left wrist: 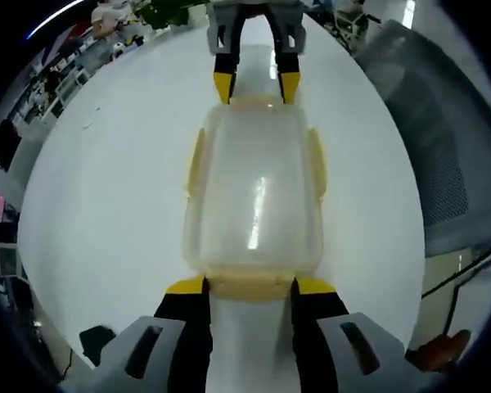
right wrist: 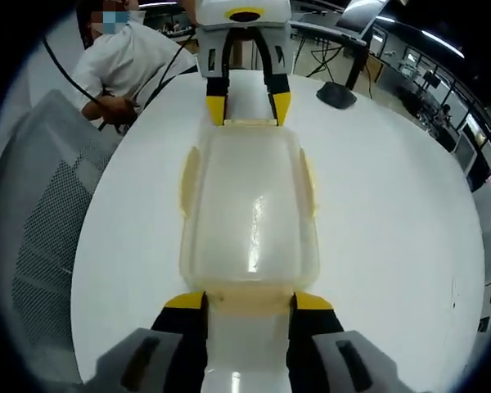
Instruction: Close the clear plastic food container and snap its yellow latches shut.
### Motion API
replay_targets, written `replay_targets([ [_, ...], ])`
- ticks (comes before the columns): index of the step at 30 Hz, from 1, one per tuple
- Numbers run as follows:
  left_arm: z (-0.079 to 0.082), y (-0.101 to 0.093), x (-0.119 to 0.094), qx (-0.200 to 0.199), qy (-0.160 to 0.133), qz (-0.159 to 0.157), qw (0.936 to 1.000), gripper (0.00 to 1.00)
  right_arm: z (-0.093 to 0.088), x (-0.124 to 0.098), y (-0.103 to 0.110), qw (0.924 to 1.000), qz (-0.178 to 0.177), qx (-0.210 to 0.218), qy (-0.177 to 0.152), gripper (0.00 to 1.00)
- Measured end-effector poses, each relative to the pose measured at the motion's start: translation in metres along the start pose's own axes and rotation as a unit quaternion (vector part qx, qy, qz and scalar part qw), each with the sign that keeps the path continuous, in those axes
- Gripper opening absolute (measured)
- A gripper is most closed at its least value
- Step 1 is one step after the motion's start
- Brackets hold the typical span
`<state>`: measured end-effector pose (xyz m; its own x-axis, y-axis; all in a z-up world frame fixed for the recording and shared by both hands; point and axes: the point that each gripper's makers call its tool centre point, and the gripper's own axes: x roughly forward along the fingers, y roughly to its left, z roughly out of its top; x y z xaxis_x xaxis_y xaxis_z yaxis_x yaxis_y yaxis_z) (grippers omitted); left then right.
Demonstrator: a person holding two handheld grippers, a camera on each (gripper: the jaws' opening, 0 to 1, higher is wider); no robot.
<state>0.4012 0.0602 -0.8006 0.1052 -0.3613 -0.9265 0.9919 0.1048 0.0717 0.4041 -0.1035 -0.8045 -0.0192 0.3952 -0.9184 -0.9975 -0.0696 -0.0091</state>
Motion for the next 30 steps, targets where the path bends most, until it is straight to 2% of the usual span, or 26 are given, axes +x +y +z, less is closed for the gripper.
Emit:
replay_targets([
  [2,-0.002,0.003,-0.002,0.014,0.008,0.010,0.9998,0.35,0.004,-0.001,0.002,1.0000,0.002,0.006,-0.003,0.35],
  [14,-0.005,0.005,-0.016,0.007,0.007,0.013,0.9999,0.35,0.015,-0.011,0.001,0.9999,-0.004,0.002,-0.013,0.35],
  [30,0.014,0.012,-0.036,0.008,0.004,0.021,0.9997,0.35,0.019,-0.040,-0.004,0.9997,-0.014,0.002,-0.021,0.34],
])
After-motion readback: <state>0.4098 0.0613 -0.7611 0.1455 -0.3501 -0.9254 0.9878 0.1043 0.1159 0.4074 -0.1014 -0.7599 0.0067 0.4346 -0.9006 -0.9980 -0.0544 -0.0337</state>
